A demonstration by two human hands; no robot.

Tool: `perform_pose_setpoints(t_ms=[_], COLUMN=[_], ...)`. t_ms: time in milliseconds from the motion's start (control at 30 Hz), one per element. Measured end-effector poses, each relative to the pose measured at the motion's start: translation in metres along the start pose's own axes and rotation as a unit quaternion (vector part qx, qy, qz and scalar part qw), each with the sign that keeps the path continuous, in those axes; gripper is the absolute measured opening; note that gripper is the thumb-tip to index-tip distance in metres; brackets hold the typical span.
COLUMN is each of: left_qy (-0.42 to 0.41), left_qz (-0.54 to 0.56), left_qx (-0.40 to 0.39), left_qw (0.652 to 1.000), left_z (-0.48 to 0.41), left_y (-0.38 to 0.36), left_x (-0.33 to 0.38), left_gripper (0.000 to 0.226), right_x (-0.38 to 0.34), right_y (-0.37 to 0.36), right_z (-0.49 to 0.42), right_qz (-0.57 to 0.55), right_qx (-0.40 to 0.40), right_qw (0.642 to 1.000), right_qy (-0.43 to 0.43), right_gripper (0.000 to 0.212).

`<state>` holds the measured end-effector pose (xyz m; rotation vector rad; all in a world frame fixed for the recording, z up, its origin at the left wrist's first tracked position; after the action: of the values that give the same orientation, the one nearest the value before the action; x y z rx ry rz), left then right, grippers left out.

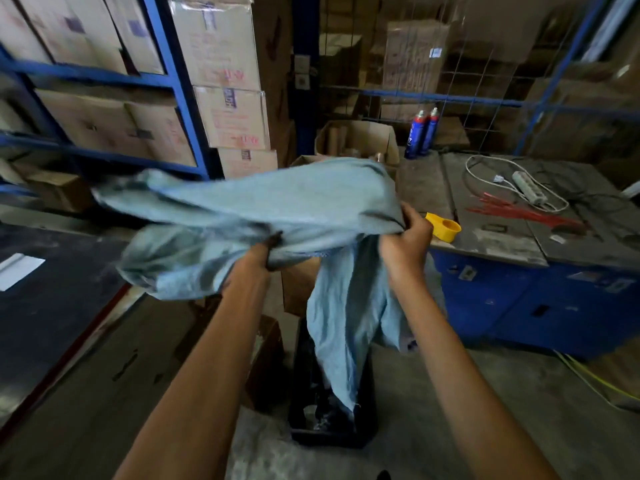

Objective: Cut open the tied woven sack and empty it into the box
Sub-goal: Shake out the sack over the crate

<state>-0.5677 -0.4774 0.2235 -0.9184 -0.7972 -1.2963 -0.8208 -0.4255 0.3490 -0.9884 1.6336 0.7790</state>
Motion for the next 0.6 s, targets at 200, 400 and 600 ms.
perform_pose_setpoints(t_ms=[200, 400, 600], left_qy=[0.003, 0.014, -0.313], left_qz=[0.019, -0.376, -0.392], left_qx=[0.065, 0.179, 0.068], left_qw=[0.998, 0.909, 0.862], left_z=[0.046, 0.068, 0.082], left_y=[-0.035, 0.04, 0.019], left_x=[-0.032, -0.014, 0.088], left_gripper=[0.051, 0.109, 0.164], right_x=[-0.066, -0.092, -0.101], right_y=[-0.037, -0.035, -0.048], right_z=[0.002, -0.027, -0.027], right_qz=[0.01, 0.059, -0.062], right_qx=[0.036, 0.062, -0.043], right_qw=[0.998, 0.995, 0.997], right_qy=[0.057, 0.048, -0.001], right_gripper=[0.026, 0.037, 0.025])
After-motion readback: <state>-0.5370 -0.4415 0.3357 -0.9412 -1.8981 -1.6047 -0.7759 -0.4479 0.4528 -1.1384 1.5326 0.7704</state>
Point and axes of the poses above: each hand's wrist, its own z-axis away from the middle knuckle, its own y-axis out of the back of the hand, x = y × z, the point moved 9 cm from there along -z, towards the middle knuckle, and after that the axes turned 5 degrees about -y, right-handed, at the moved point
